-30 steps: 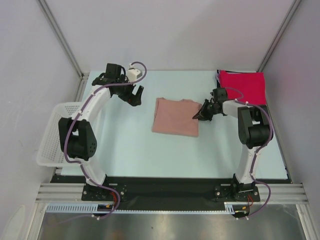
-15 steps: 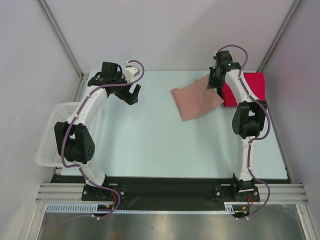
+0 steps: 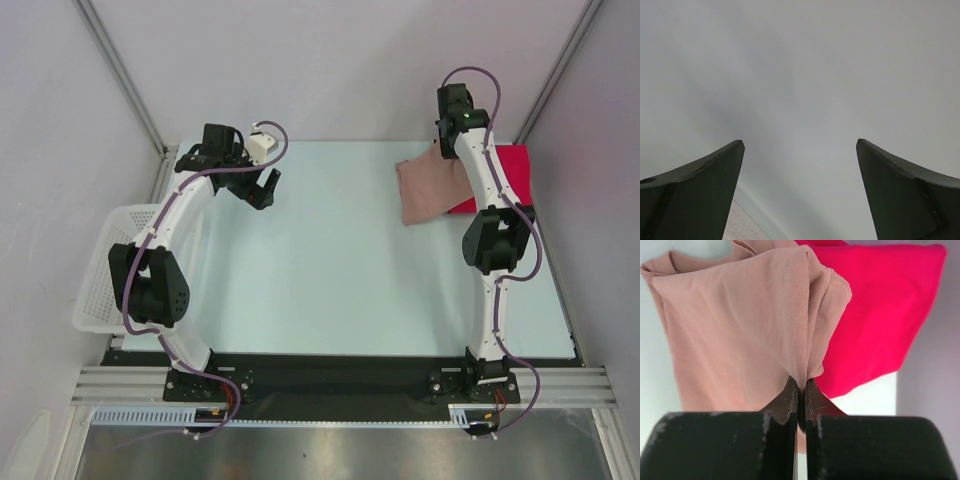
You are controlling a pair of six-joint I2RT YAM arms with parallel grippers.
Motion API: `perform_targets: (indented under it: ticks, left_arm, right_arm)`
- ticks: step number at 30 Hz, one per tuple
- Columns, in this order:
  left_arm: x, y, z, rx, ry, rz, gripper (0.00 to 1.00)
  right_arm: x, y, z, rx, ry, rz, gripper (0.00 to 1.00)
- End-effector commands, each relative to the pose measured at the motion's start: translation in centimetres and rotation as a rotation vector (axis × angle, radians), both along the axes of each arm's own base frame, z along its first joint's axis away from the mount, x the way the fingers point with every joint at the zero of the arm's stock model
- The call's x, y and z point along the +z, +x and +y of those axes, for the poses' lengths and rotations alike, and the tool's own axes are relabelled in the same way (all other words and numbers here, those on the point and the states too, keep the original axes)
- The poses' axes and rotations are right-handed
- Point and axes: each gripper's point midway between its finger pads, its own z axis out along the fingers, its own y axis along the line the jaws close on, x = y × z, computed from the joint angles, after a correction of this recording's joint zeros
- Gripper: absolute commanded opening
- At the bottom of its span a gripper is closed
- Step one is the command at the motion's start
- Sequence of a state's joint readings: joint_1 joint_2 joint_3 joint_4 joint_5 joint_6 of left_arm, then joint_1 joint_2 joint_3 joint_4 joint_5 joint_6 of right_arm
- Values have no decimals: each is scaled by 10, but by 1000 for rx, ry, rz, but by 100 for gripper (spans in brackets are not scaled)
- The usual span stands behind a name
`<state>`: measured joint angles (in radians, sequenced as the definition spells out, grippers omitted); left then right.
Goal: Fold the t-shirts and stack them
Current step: Neatly place the folded tshirt to the corner
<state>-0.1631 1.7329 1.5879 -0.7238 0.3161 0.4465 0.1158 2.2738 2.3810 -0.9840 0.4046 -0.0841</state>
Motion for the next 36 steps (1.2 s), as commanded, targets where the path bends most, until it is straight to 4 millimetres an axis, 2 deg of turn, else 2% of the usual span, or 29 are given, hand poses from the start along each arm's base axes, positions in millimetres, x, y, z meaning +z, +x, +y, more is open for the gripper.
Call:
perform_targets:
  ticks: [1, 4, 7, 14, 18, 23, 29, 31, 32, 36]
  left_arm:
    - [21, 6, 4, -2, 6, -59, 100]
    - [21, 6, 4, -2, 6, -57, 100]
    - [20, 6, 4, -2, 6, -55, 100]
    - [20, 7, 6, 1, 16, -60, 100]
    - [17, 6, 7, 2, 20, -52, 100]
    - [18, 8, 7, 6, 24, -57, 100]
    - [19, 7, 8, 5, 31, -61, 100]
    - [17, 7, 9, 8, 31, -56, 100]
    - [16, 7, 9, 8, 33, -55, 100]
    - [15, 7, 10, 11, 35, -50, 100]
  right_arm:
    - [80, -8, -23, -30, -111, -147, 0]
    - [106, -12, -26, -34, -127, -198, 0]
    - [121, -14, -32, -31, -159, -224, 0]
    - [143, -19, -49, -74, -183, -271, 0]
    - [159, -20, -46, -60, -154, -319, 0]
    - [152, -17, -48, -52, -133, -311, 0]
    - [146, -7, -70, -88, -81, -338, 0]
    - [134, -1, -68, -73, -67, -325, 0]
    - [131, 1, -88, -108, -69, -332, 0]
    - [98, 11, -108, -143, -55, -291, 0]
